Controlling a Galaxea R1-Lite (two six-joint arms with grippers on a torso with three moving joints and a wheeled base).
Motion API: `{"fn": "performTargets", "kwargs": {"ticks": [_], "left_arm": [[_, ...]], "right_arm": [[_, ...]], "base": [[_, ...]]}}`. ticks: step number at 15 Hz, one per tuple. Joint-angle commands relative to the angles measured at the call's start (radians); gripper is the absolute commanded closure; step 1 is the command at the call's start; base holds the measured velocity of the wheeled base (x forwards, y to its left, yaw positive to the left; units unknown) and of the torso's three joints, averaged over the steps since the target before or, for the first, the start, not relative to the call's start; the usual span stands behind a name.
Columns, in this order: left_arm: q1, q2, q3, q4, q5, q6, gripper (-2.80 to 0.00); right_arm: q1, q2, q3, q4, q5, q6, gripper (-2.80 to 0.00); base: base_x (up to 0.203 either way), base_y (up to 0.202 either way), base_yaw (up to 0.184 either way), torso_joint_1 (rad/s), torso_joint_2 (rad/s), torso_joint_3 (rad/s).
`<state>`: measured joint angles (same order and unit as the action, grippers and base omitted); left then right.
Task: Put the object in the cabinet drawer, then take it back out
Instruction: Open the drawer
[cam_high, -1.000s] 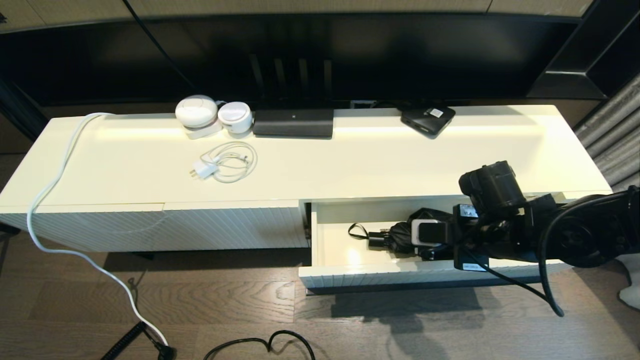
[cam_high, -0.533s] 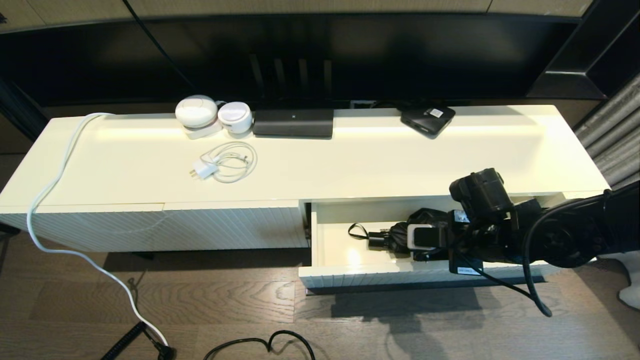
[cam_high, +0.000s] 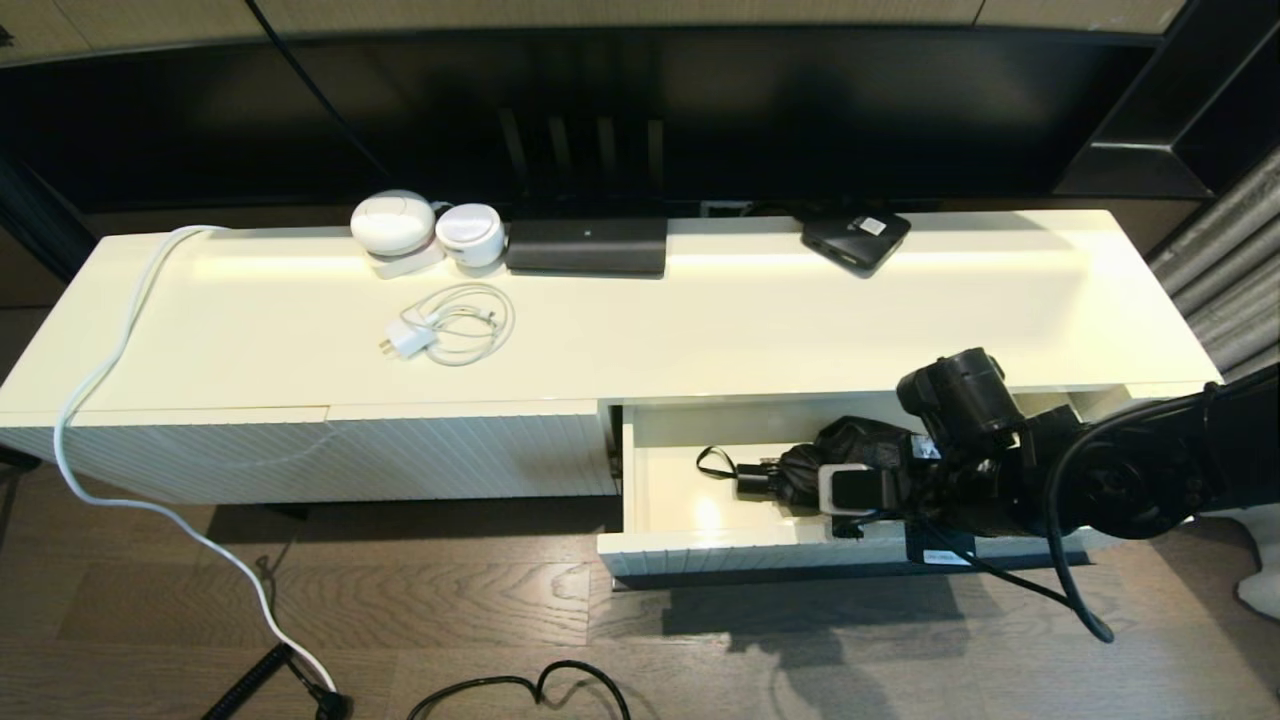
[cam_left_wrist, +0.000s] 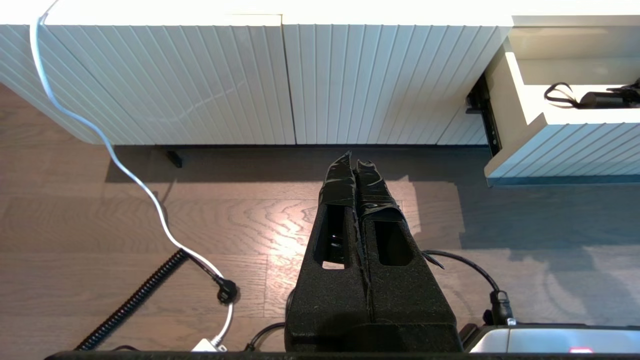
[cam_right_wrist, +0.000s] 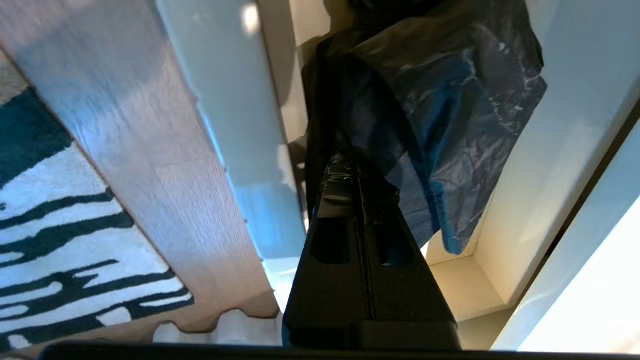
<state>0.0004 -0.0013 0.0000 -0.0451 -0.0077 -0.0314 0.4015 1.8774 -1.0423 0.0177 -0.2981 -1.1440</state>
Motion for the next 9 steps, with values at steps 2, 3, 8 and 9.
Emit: {"fn": "performTargets", "kwargs": {"ticks": [2,3,8,9], "left_arm": [[0.0,0.001,-0.001,0.0,0.0,-0.001,0.0],[0.001,0.001,0.0,-0.001,0.0,-0.001,0.0],[0.0,0.001,0.0,0.001,0.0,-0.001,0.0],[0.001,0.001,0.0,0.001,0.0,-0.001,0.0]], "right_arm": [[0.002,-0.01,0.0,0.014,0.0,-0.006,0.0],[0.002,-0.013,0.003,0.018,0.002,-0.006,0.0],[0.013,-0.029,0.061,0.022,0.005,-0.005,0.0],[0.014,-0.029,0.071,0.022,0.007,-0.004,0.0]], "base": [[0.0,0.0,0.0,0.0,0.0,0.0],[0.0,0.0,0.0,0.0,0.0,0.0],[0.0,0.0,0.0,0.0,0.0,0.0],[0.0,0.0,0.0,0.0,0.0,0.0]]}}
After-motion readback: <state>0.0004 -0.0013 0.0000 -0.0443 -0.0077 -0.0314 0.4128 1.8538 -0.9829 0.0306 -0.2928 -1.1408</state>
